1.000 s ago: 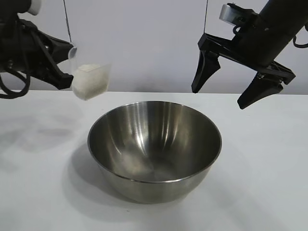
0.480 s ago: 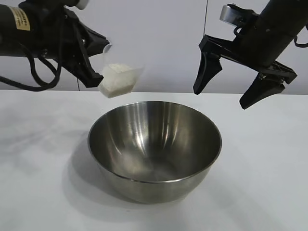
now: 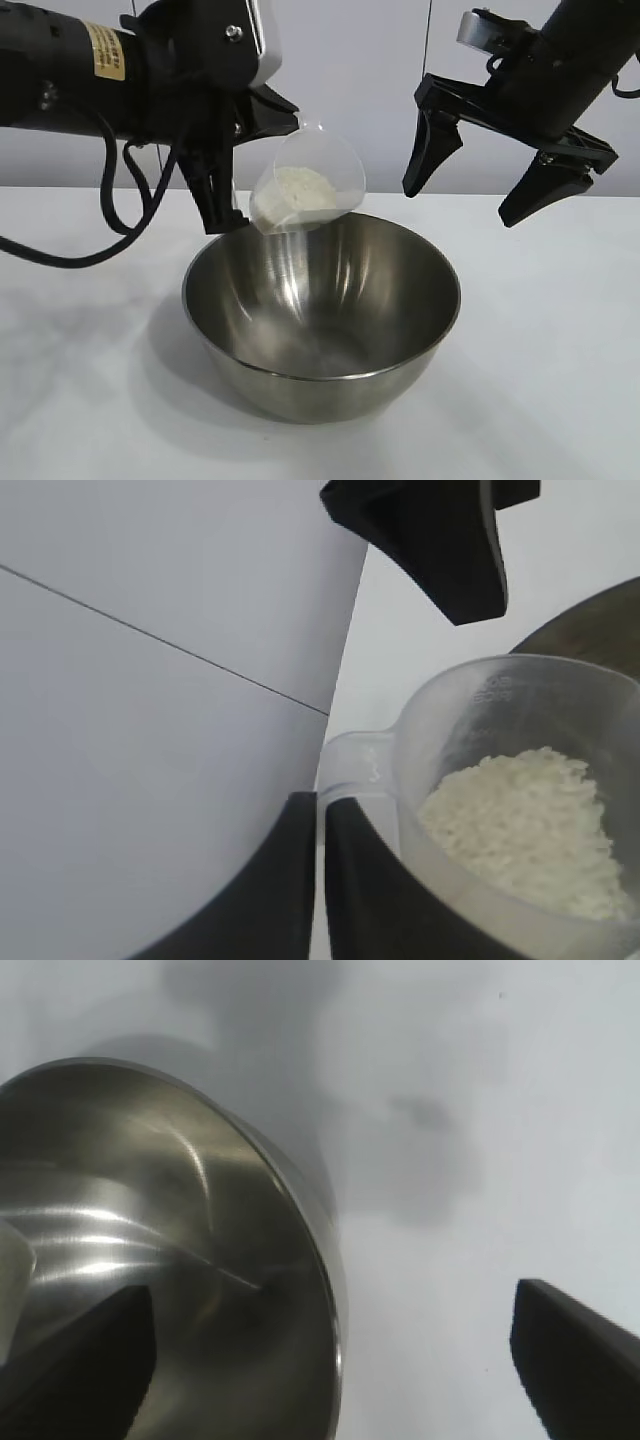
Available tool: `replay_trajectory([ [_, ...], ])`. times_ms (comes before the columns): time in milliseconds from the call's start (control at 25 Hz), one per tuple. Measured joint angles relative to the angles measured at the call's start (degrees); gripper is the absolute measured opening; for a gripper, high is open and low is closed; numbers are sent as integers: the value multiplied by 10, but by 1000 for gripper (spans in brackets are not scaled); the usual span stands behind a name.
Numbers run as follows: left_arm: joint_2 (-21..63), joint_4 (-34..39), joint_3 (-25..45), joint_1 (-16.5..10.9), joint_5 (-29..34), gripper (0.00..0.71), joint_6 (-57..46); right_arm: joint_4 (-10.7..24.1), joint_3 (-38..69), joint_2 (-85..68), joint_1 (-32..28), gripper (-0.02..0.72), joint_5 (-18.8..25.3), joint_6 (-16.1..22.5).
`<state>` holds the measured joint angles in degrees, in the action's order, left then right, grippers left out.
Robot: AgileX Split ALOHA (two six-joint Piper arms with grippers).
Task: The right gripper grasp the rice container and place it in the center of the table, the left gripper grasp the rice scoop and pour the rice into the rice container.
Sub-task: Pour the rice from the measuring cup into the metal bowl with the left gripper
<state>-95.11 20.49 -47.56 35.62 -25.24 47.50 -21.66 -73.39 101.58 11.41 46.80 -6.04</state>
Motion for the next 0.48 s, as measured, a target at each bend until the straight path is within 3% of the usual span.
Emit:
replay_trajectory([
  [480, 0, 92, 0, 0, -8, 12, 206, 13, 0, 0, 0, 661, 0, 0],
])
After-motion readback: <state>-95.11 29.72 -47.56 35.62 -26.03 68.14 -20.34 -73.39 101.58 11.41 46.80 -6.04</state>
